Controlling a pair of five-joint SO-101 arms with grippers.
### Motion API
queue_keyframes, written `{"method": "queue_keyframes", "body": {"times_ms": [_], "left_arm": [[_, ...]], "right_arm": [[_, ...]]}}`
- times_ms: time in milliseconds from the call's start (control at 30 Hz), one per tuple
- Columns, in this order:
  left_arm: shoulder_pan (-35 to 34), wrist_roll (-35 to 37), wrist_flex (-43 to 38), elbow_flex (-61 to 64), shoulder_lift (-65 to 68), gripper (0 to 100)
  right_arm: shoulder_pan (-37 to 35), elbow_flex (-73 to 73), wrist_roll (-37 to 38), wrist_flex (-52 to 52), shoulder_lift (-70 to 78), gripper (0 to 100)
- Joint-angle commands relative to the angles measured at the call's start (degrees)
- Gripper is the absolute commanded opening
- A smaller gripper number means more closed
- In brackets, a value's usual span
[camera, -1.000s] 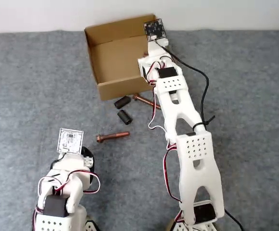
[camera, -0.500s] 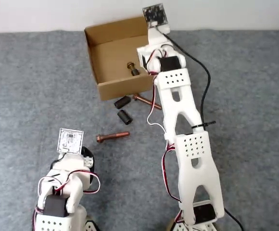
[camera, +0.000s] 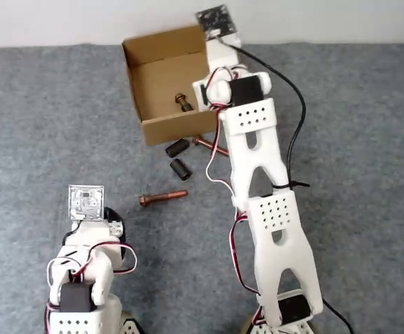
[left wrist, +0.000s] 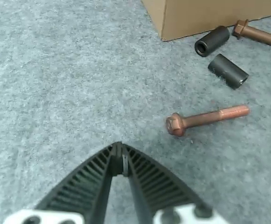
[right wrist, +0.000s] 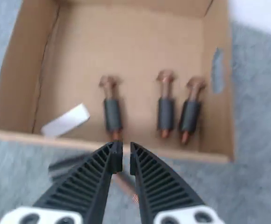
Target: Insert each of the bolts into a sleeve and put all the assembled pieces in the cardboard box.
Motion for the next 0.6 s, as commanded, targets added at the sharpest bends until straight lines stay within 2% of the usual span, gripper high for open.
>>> {"method": "queue_keyframes", "body": {"times_ms": [0,67,233,433,567], "left_arm": [[-0.5,-0.3,-1.6,-0.2,-0.3,1],[-0.5,-0.3,-1.6,-0.2,-0.3,1],[-0.5,-0.3,-1.6,-0.2,-0.3,1],[-0.4,-0.3,-1.6,-0.2,-0.3,1],[-0.4,-0.3,-1.6,-0.2,-0.3,1]], "right_arm": [[-1.8,-2.5,0.5,5.9,-1.1,0.9],[-3.7,-2.4,0.5,9.4,-1.0,0.9],[-7.7,2.8,0.6,9.5,-1.6,1.8],[-10.8,12.2,0.5,9.5,-1.6,24.7],[-12.0,14.8,0.5,9.1,-0.8,26.2]]}}
